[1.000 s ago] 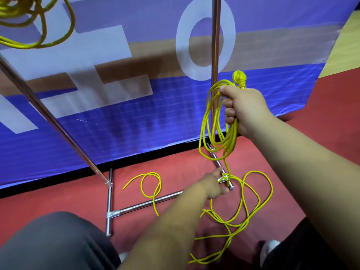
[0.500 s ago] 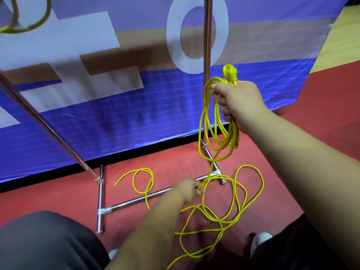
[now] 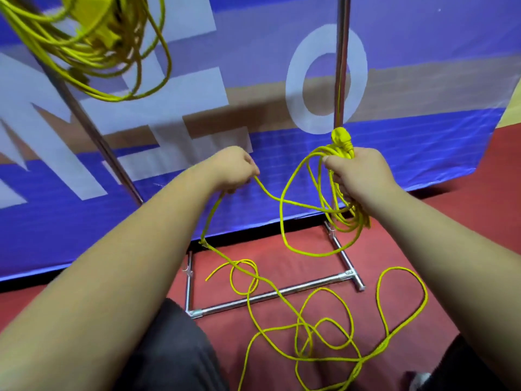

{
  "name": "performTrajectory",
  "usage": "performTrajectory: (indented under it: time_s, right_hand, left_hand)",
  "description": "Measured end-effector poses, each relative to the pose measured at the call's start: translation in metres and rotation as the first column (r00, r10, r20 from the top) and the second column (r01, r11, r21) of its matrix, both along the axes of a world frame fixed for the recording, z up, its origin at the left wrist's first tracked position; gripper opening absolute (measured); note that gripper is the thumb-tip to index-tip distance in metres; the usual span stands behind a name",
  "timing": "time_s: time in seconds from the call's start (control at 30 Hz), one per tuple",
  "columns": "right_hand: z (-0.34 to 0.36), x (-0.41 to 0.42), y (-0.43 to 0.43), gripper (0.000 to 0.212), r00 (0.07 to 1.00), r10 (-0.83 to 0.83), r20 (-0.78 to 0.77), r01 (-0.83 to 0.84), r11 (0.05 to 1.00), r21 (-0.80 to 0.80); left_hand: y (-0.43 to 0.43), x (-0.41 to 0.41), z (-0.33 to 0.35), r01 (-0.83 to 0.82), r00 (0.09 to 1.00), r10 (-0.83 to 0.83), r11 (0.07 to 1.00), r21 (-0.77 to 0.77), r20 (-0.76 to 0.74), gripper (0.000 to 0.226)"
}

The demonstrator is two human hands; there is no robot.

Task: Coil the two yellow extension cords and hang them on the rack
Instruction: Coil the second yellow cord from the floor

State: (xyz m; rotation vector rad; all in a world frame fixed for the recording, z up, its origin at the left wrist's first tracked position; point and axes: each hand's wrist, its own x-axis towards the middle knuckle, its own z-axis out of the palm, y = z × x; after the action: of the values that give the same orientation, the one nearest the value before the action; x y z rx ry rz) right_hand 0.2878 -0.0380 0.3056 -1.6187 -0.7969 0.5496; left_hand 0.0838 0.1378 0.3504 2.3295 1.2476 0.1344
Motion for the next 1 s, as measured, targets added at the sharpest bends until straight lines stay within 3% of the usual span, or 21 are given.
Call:
performTrajectory:
  time_s: [0.07, 0.13, 0.2, 0.3, 0.37, 0.43, 0.5, 0.57, 0.67, 0.77, 0.87, 1.0]
  right_hand:
    - [-0.002, -0.01, 0.002, 0.038, 0.999, 0.042, -0.001, -0.042, 0.999, 0.005]
    - [-0.005, -0.02, 0.004, 0.039, 0.995, 0.099, 0.015, -0.099, 0.995, 0.007]
    - [-0.011, -0.029, 0.006, 0.038, 0.991, 0.128, 0.033, -0.128, 0.992, -0.009]
    - [-0.018, -0.039, 0.009, 0.038, 0.988, 0.151, 0.028, -0.151, 0.988, -0.01]
    - [-0.021, -0.047, 0.01, 0.037, 0.982, 0.189, -0.006, -0.189, 0.982, -0.009]
    - [-0.025, -0.05, 0.01, 0.033, 0.977, 0.203, -0.058, -0.204, 0.979, -0.004]
    - [-0.028, -0.051, 0.011, 0.027, 0.973, 0.199, -0.116, -0.199, 0.98, 0.009]
    - [-0.031, -0.05, 0.011, 0.025, 0.973, 0.177, -0.146, -0.175, 0.984, 0.023]
    - [-0.033, -0.047, 0.011, 0.029, 0.981, 0.15, -0.123, -0.15, 0.989, 0.015]
    - [-0.036, -0.046, 0.008, 0.026, 0.982, 0.169, -0.087, -0.17, 0.985, -0.002]
    - [-0.042, -0.048, 0.008, 0.016, 0.957, 0.236, -0.169, -0.239, 0.971, 0.001]
    - [-0.049, -0.054, 0.007, 0.022, 0.898, 0.331, -0.291, -0.349, 0.937, -0.009]
  left_hand:
    - [-0.012, -0.01, 0.017, -0.139, 0.926, 0.225, 0.949, -0.283, 0.302, 0.013]
    - [-0.023, -0.018, 0.013, -0.149, 0.78, 0.459, 0.796, -0.587, 0.425, 0.012]
    - [-0.034, -0.026, -0.003, -0.077, 0.661, 0.627, 0.604, -0.793, 0.413, 0.013]
    - [-0.038, -0.028, -0.027, 0.008, 0.491, 0.791, 0.414, -0.91, 0.364, 0.012]
    - [-0.037, -0.029, -0.031, 0.04, 0.504, 0.796, 0.367, -0.929, 0.336, 0.013]
    - [-0.041, -0.031, -0.028, 0.0, 0.703, 0.652, 0.399, -0.917, 0.284, 0.013]
    - [-0.049, -0.036, -0.031, -0.07, 0.909, 0.385, 0.522, -0.85, 0.162, 0.015]
    - [-0.057, -0.037, -0.037, -0.109, 0.969, 0.241, 0.609, -0.786, 0.052, 0.018]
    - [-0.06, -0.032, -0.041, -0.085, 0.928, 0.336, 0.611, -0.787, 0.161, 0.02]
    - [-0.062, -0.022, -0.039, -0.042, 0.813, 0.508, 0.537, -0.843, 0.284, 0.022]
    - [-0.064, -0.012, -0.038, -0.038, 0.742, 0.595, 0.496, -0.867, 0.308, 0.023]
    - [-0.064, -0.004, -0.04, -0.1, 0.705, 0.628, 0.548, -0.831, 0.33, 0.029]
